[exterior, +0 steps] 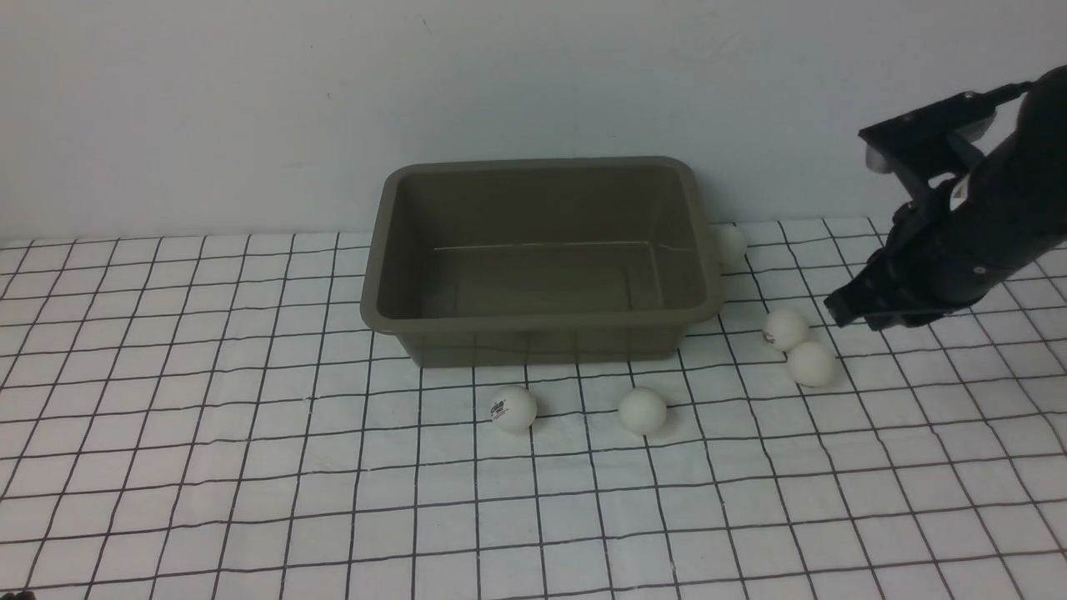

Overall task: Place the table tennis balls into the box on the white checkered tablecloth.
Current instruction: 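Reach for and grasp a ping pong ball on the table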

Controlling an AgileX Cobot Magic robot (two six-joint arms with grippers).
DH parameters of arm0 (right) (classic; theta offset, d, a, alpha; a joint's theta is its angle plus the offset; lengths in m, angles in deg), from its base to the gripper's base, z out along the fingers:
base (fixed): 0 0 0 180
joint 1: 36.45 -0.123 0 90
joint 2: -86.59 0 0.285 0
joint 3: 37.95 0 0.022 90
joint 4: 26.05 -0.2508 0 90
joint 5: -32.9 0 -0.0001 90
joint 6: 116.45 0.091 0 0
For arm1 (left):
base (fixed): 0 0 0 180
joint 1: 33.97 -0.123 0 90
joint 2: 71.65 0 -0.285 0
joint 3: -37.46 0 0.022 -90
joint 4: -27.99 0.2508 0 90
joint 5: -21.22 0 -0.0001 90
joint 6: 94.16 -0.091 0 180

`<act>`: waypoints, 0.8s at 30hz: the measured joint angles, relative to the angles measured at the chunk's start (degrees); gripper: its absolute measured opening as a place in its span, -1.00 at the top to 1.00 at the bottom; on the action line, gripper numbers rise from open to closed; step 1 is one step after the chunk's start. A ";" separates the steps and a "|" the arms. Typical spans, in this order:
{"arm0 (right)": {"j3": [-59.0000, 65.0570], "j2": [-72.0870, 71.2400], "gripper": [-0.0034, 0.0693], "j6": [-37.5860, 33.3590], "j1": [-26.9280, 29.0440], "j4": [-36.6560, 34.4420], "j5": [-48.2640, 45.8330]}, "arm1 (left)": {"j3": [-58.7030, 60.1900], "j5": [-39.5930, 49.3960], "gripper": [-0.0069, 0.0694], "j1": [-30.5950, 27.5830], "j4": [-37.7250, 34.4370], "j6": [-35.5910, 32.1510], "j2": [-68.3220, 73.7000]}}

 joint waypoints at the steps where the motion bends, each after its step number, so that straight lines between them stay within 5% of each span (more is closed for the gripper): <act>1: -0.21 0.38 0.90 -0.21 0.00 0.08 0.61 | 0.00 0.00 0.83 0.00 0.00 0.00 0.00; 16: -0.47 3.11 0.80 2.86 0.00 -0.12 6.65 | 0.00 0.00 0.83 0.00 0.00 0.00 0.00; 24: -0.47 8.59 -0.01 2.82 -0.07 -1.43 5.26 | 0.00 0.00 0.83 0.00 0.00 0.00 0.00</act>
